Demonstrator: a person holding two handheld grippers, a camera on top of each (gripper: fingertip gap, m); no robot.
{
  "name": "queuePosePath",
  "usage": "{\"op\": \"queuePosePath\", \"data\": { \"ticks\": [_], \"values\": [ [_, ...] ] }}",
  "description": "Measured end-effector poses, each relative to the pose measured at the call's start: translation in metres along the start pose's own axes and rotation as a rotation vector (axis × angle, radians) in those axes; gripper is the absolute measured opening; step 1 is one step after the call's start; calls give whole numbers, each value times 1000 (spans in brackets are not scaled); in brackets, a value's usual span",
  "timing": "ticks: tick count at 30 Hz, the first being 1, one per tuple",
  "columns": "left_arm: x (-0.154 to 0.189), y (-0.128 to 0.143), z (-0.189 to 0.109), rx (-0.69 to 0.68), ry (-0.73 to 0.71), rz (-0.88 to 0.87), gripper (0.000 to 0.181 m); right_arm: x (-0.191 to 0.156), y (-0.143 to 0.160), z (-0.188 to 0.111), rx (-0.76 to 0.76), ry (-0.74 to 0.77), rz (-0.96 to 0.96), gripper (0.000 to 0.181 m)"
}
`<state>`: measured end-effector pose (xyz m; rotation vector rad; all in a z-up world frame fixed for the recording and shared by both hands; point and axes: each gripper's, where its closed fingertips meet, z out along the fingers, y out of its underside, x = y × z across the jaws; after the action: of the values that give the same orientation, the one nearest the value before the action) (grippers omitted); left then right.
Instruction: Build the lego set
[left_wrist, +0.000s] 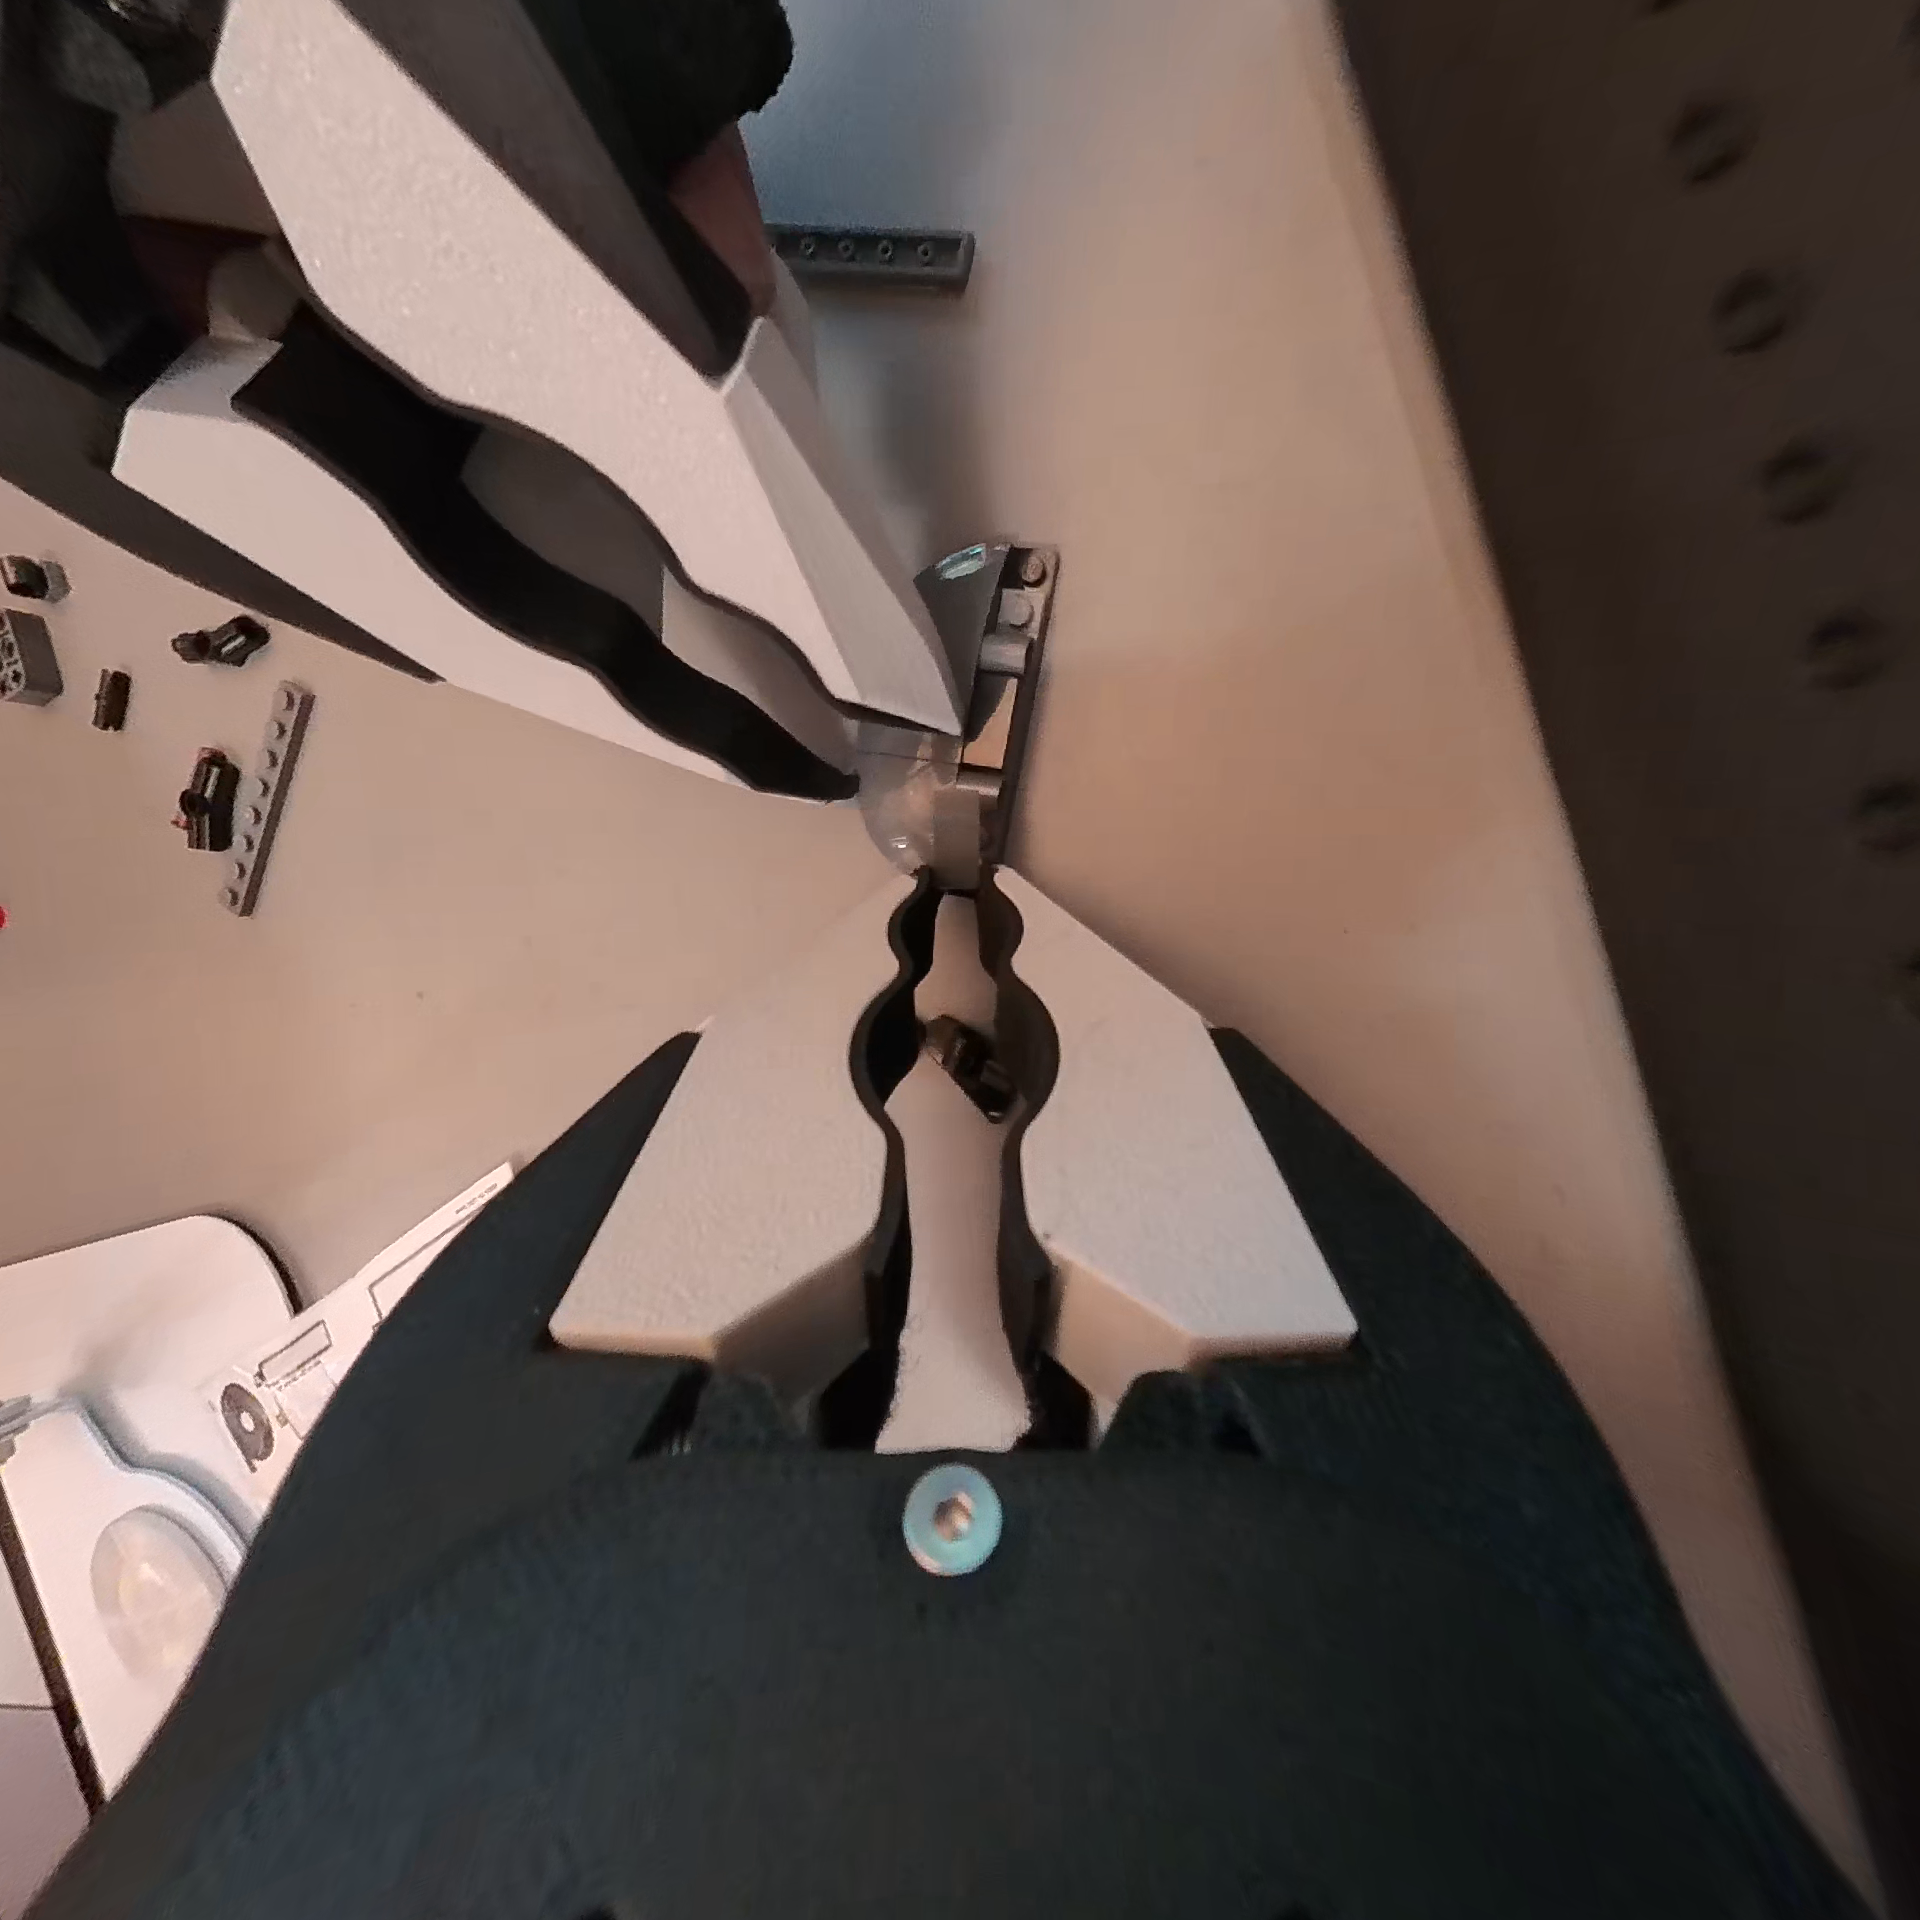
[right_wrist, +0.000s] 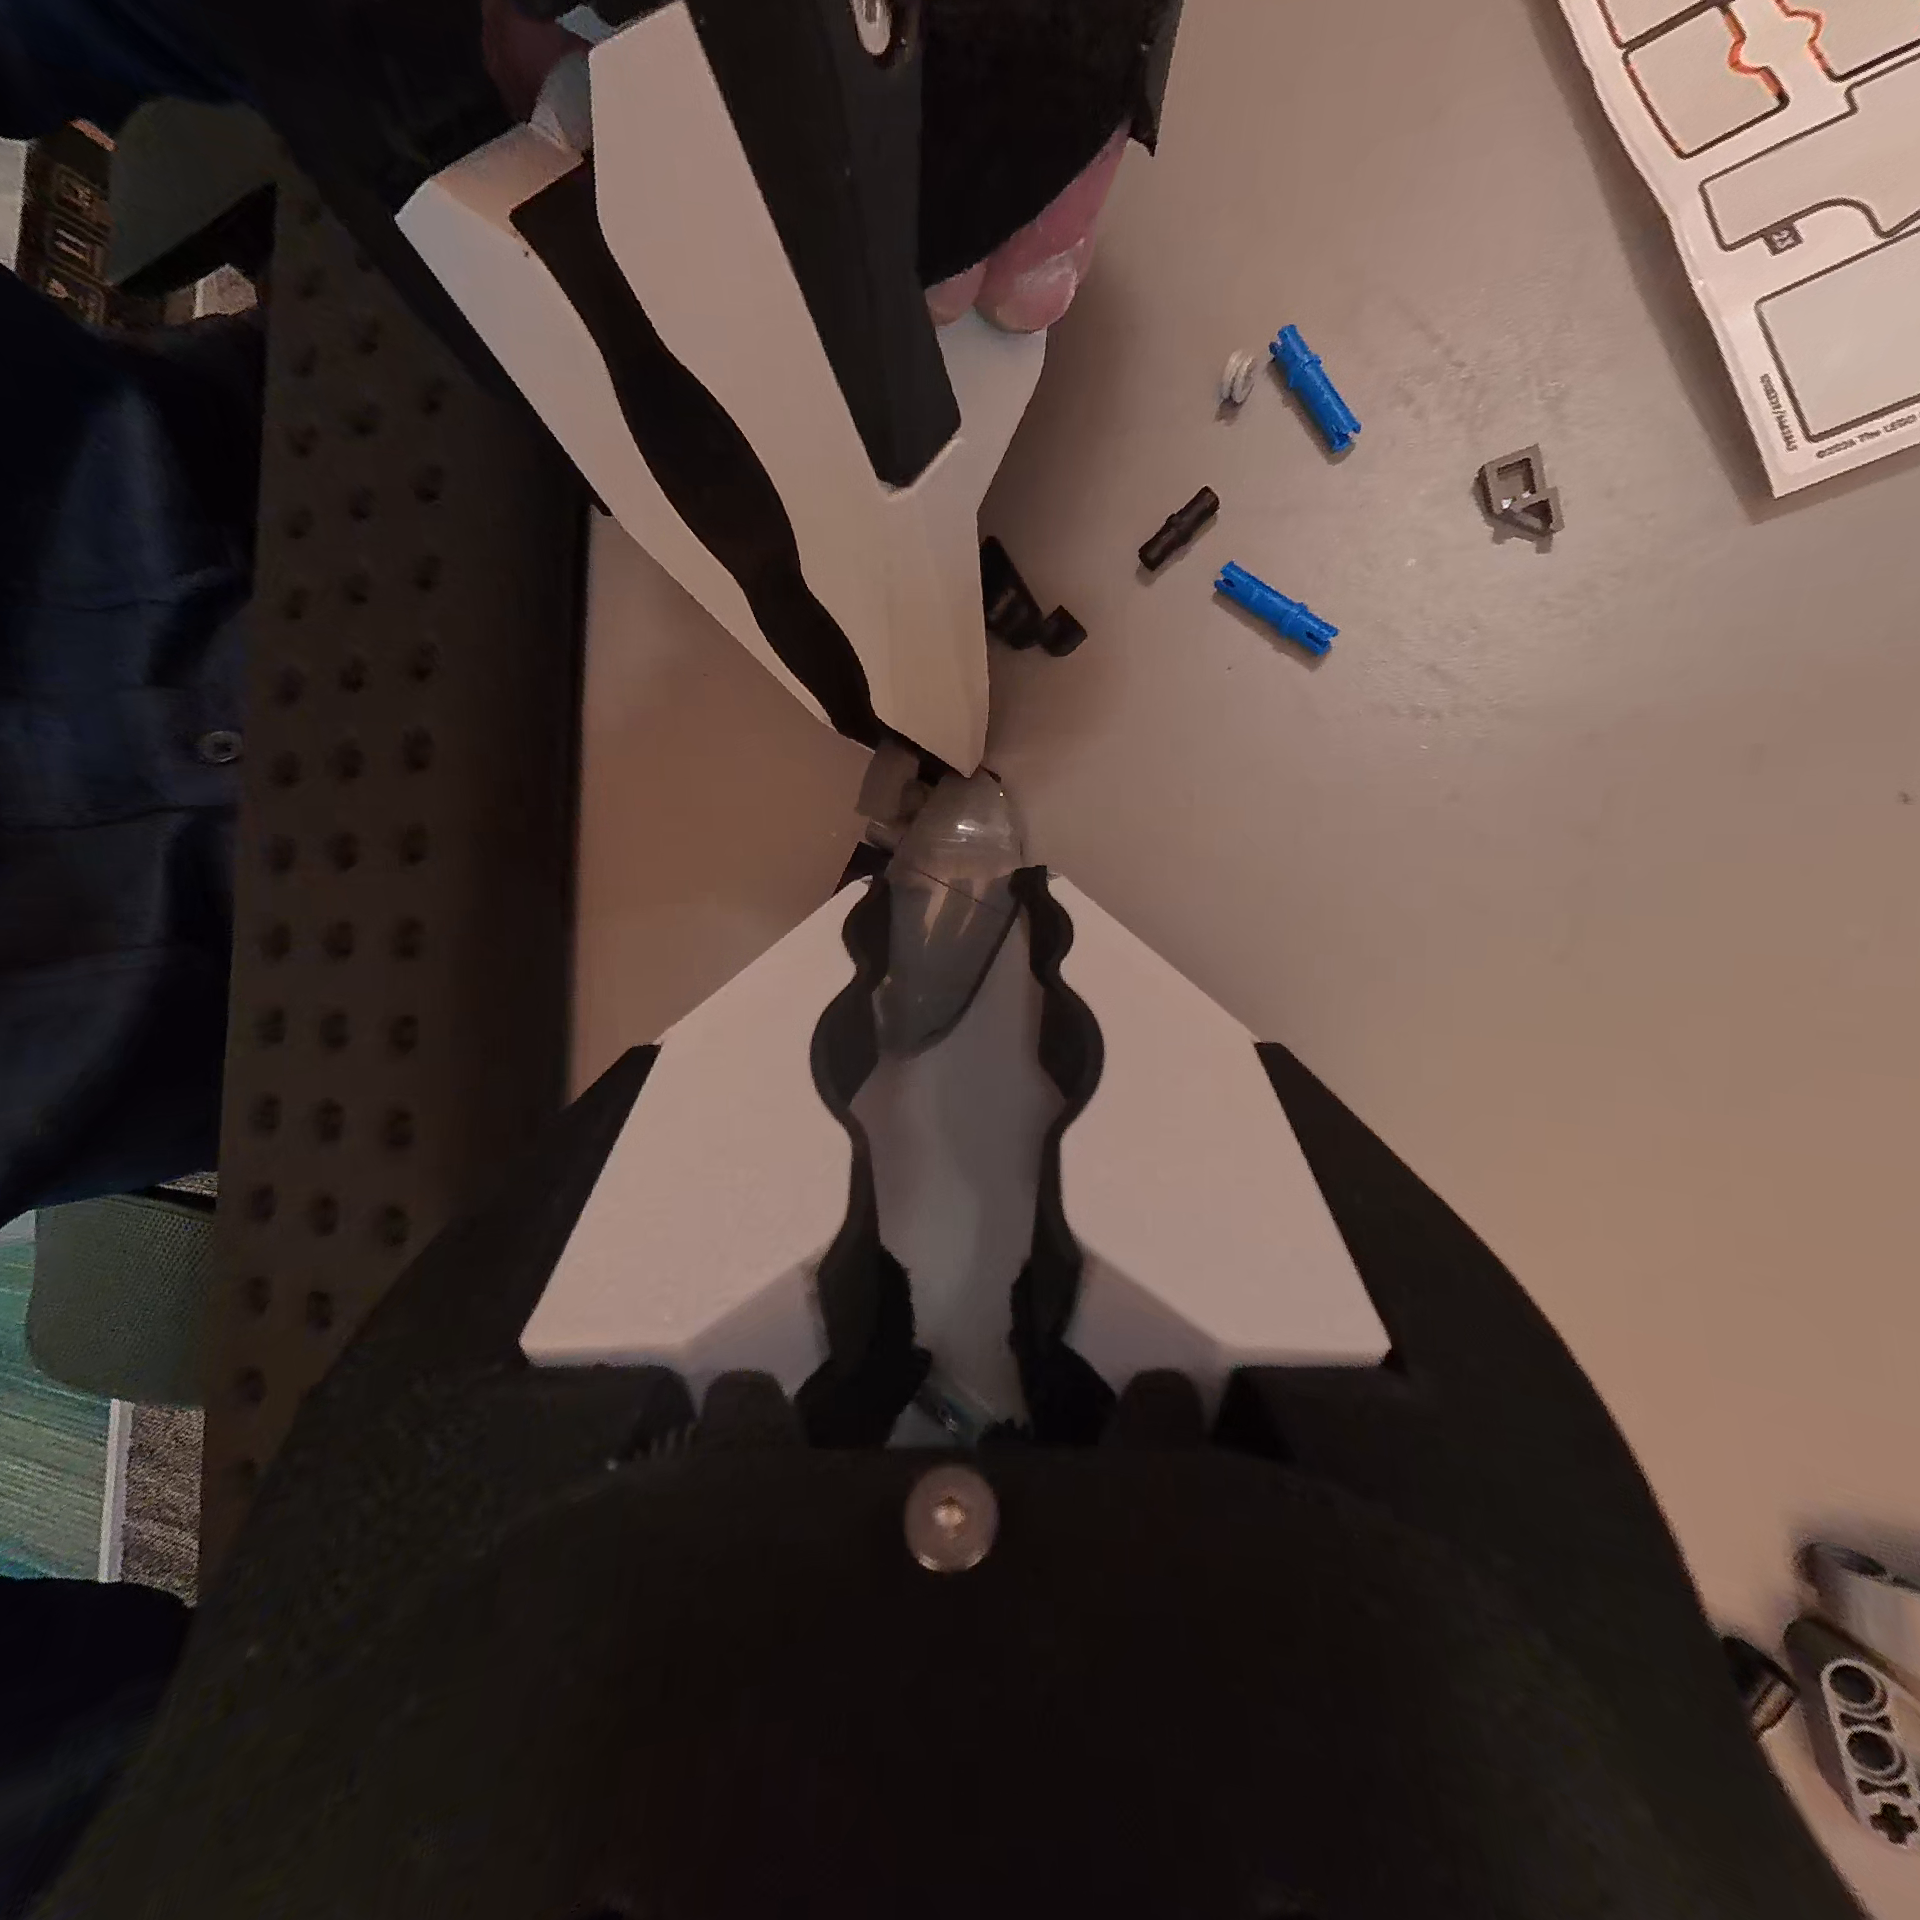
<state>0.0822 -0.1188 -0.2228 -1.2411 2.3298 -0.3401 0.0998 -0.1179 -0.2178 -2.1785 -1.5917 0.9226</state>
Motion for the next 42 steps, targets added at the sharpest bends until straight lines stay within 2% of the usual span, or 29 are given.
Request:
{"op": "queuePosePath", "data": {
  "ticks": [27, 42],
  "values": [
    [-1, 2, 0, -2, 13, -25, 8, 0, 0, -1, 5, -3, -4, 19],
    [-5, 17, -2, -56, -4, -64, 6, 1, 1, 0, 2, 4, -3, 16]
  ]
}}
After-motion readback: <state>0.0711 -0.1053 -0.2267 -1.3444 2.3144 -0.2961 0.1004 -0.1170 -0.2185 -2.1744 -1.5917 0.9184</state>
